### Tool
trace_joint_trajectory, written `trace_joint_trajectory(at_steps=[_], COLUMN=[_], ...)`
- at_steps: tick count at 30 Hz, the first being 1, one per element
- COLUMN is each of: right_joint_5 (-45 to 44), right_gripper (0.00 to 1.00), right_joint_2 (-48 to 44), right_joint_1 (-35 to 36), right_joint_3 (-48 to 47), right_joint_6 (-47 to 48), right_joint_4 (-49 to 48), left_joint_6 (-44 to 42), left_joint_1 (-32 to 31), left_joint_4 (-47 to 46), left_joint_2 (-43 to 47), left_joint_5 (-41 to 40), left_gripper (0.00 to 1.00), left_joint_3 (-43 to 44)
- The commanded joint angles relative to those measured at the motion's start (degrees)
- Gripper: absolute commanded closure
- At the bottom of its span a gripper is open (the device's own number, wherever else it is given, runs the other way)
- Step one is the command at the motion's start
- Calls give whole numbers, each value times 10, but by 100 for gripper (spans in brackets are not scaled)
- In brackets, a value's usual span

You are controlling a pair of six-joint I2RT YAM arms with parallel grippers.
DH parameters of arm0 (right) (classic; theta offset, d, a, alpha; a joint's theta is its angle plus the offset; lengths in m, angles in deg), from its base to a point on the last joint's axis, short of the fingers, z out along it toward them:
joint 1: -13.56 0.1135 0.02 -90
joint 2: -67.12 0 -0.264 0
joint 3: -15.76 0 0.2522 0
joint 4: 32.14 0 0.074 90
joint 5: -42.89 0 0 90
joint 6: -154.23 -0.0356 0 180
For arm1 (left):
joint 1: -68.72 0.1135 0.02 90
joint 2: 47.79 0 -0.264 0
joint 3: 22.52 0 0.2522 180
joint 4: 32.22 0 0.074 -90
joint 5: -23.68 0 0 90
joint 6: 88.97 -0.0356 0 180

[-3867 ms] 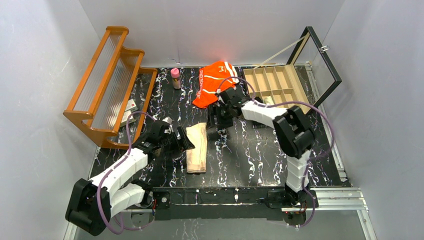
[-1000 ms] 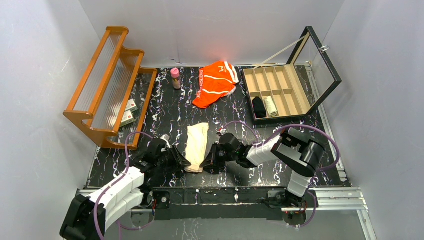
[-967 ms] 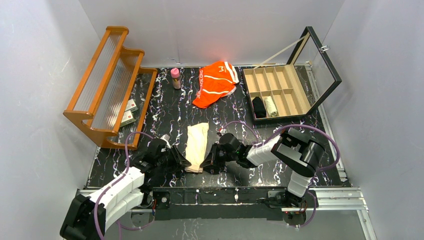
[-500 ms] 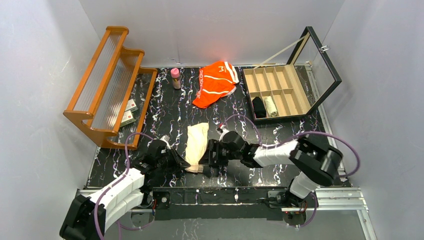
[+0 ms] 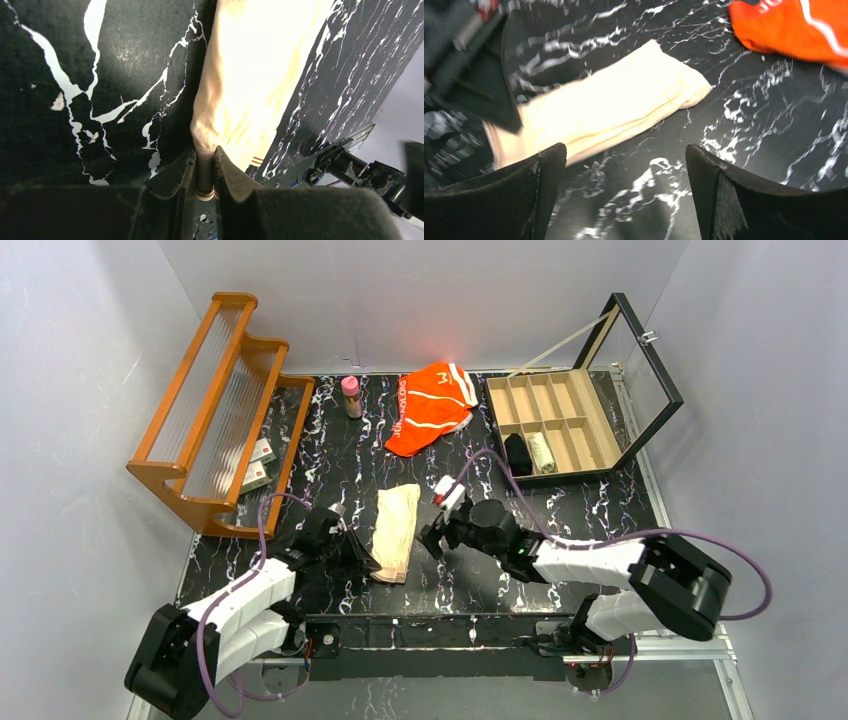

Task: Roll the underwear
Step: Roll the underwear to the center of the board.

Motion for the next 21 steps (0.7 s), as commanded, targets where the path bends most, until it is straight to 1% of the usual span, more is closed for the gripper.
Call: trace_joint_trajectory(at_steps=[1, 2, 4, 5, 6, 8, 12, 15, 21], right_joint_5=[66, 107, 180, 187, 187, 190, 193, 193, 223], right_gripper=[5, 4, 5, 8, 11, 17, 20, 21, 27], right_joint_2=[63, 67, 72, 81, 89, 94, 104, 122, 152], right_joint_1=[18, 27, 37, 38, 40, 51, 73, 82, 97], right_joint_3=[-3, 14, 67, 84, 89, 90, 92, 87, 54], right_joint_6=[315, 384, 545, 582, 600, 654, 709, 741, 761], right_joint_4=[-83, -107, -159, -191, -202, -184, -176, -182, -136], left_joint_6=[-38, -40, -41, -40, -44, -60, -69, -87, -102], left_joint_1=[-1, -1, 1, 3, 5, 17, 39, 48, 58], left_joint_4=[41, 45, 39, 35, 36, 50, 40, 51, 65], left_joint_2=[-34, -43, -62, -70, -81, -99, -130, -155, -187], left_joint_5=[-8, -6, 13, 20, 26, 39, 72, 85, 92], left_gripper=[100, 100, 100, 100, 100, 100, 100, 100, 100], left_joint_3=[39, 44, 50, 52, 55, 67, 73, 85, 101])
